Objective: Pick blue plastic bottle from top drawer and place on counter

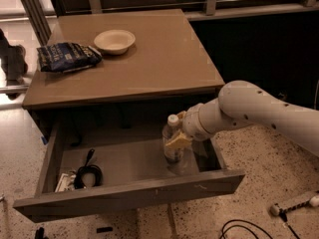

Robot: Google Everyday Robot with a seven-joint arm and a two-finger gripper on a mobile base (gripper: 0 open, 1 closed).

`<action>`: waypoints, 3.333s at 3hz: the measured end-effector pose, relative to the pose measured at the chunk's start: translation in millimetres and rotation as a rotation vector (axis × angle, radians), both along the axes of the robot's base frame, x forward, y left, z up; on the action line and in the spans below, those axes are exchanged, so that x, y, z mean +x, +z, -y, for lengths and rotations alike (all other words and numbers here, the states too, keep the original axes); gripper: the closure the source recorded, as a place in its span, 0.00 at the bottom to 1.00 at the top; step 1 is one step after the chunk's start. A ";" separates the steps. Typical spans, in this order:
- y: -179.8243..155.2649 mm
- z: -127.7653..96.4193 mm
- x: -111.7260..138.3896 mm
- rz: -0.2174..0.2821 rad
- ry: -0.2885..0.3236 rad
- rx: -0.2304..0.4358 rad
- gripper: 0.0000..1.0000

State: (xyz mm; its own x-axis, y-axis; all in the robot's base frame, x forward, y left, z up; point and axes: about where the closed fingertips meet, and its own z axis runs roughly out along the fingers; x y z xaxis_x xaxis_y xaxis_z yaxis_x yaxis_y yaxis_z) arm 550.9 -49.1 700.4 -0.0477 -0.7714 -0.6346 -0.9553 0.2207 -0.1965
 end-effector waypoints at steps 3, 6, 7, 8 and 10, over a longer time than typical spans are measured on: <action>26.6 -2.6 -4.8 -0.006 0.004 0.018 1.00; 175.9 -19.9 -1.7 -0.015 -0.044 0.081 1.00; 179.2 -18.5 -0.7 -0.020 -0.058 0.083 1.00; 201.4 -17.8 22.1 -0.038 -0.102 0.090 1.00; 241.0 -31.4 101.1 0.019 -0.137 0.159 1.00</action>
Offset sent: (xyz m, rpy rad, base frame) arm 0.0000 0.0000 0.0000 0.0000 0.0000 0.0000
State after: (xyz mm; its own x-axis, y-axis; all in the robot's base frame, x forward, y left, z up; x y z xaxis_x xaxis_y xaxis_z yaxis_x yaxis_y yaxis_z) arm 652.0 -17.8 941.4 -0.1323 -0.6487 -0.7495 -0.9106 0.3782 -0.1666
